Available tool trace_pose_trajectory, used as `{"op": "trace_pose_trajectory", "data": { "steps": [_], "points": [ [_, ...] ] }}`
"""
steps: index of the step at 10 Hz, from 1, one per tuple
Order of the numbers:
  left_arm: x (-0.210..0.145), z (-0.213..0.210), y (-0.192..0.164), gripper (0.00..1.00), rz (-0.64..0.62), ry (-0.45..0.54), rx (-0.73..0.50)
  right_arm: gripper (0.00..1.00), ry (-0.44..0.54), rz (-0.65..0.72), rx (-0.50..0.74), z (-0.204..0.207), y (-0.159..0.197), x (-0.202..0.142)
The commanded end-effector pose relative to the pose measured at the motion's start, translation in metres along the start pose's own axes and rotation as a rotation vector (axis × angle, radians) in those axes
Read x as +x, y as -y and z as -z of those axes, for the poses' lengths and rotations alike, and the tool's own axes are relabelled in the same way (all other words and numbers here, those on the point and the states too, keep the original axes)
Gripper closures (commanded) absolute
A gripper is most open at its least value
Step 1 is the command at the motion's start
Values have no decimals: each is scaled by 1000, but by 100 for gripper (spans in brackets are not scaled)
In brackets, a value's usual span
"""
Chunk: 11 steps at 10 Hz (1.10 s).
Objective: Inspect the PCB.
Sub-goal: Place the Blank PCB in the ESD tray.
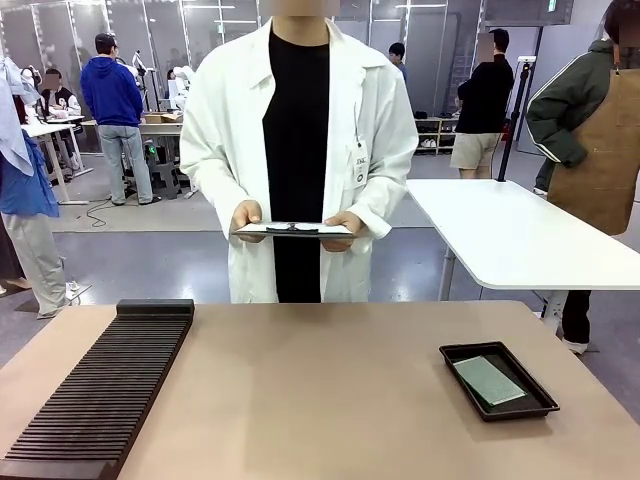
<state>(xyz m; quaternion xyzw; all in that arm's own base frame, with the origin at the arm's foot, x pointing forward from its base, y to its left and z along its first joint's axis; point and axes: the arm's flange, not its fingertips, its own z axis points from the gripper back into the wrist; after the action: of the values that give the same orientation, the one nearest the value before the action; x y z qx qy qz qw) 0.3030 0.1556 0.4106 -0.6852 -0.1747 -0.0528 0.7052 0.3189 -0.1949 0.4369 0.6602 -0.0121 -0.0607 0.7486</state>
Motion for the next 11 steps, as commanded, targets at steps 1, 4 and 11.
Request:
{"op": "trace_pose_trajectory", "data": {
  "steps": [1,4,11],
  "points": [
    [0,0,1,0,3,-5,2,0,-22,-20,-35,-12,6,-12],
    [0,0,1,0,3,-5,2,0,36,-10,-21,-10,16,-8],
    [0,0,1,0,3,-5,2,0,4,-6,-21,-17,8,-16]
  ]
}}
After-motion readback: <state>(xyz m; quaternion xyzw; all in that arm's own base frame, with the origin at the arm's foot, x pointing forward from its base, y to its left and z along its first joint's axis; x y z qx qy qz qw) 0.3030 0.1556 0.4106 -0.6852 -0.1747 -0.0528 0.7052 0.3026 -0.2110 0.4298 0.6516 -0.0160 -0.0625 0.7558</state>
